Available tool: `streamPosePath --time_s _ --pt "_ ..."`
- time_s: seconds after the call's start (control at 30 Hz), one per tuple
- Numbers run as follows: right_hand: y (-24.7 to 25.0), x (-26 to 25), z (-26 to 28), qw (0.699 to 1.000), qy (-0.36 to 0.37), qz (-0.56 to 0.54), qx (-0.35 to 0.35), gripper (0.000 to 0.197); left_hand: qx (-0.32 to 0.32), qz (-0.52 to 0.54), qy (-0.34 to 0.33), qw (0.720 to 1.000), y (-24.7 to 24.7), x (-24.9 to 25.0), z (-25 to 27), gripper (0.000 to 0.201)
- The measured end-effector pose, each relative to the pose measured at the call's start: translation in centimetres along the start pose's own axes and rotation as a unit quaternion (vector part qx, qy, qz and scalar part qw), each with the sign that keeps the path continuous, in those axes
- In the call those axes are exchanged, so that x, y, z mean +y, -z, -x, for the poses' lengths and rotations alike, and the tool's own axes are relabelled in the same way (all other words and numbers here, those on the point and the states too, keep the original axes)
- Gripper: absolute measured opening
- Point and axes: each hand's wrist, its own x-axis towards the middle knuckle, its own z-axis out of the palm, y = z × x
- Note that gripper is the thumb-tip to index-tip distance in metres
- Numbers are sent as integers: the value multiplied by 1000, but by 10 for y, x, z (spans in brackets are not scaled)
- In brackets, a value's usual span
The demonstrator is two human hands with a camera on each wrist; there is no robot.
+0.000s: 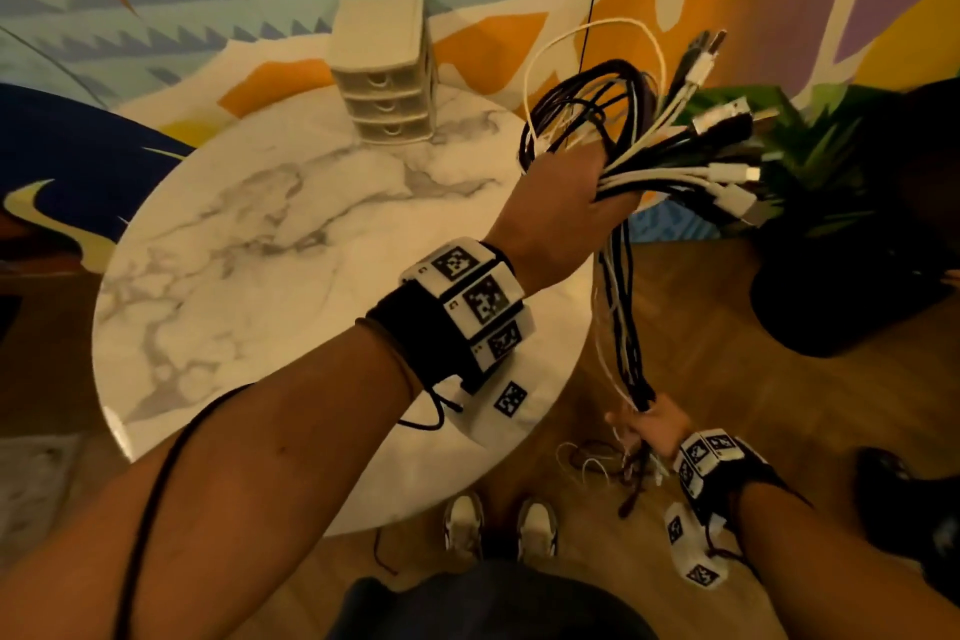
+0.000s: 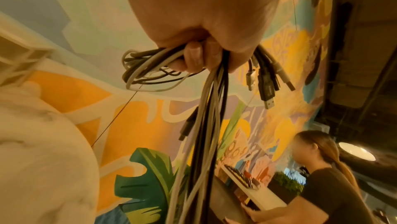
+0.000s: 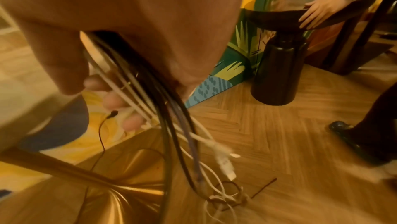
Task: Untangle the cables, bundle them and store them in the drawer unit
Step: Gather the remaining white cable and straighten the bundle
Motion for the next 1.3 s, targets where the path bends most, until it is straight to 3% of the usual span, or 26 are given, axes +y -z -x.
streamPosePath --time_s 0.17,0.37,0.47,0.5,0.57,0.63,0.7,0.83,0.9,1.0,1.07,1.13,1.2,1.3 --pt "2 3 -1 999 -18 28 -10 20 15 4 9 1000 10 -10 -1 20" --pt "14 -3 0 997 0 56 59 20 41 27 -12 999 19 -6 -6 21" --pt "16 -8 2 995 9 97 19 16 23 47 -17 998 14 -5 -3 18" --pt "17 -8 2 994 25 104 0 20 13 51 -19 998 10 -5 -1 20" --pt "20 -13 6 992 45 113 -22 48 -9 48 -12 999 0 -11 5 22" --pt "28 -21 6 990 61 131 -6 83 -35 32 6 999 -12 -20 11 20" --pt "41 -43 14 988 87 130 7 95 -60 19 30 998 -24 -29 16 16" --pt "44 -115 52 961 274 20 -24 69 -87 31 75 993 -45 -38 23 25" --pt "31 -148 71 950 306 -47 -39 46 -91 36 75 992 -49 -35 25 24" --pt "14 -160 73 942 317 -94 54 14 -116 10 83 990 -46 -38 23 22" --pt "17 -149 62 936 314 -84 133 5 -125 -51 64 989 -37 -45 21 26" --pt "29 -126 50 945 257 -83 187 28 -102 -96 53 989 -21 -52 18 32" --pt "43 -93 37 960 163 -40 223 44 -62 -82 81 991 -3 -53 14 31" --pt "54 -40 15 968 51 109 218 40 25 6 111 994 16 -49 5 33"
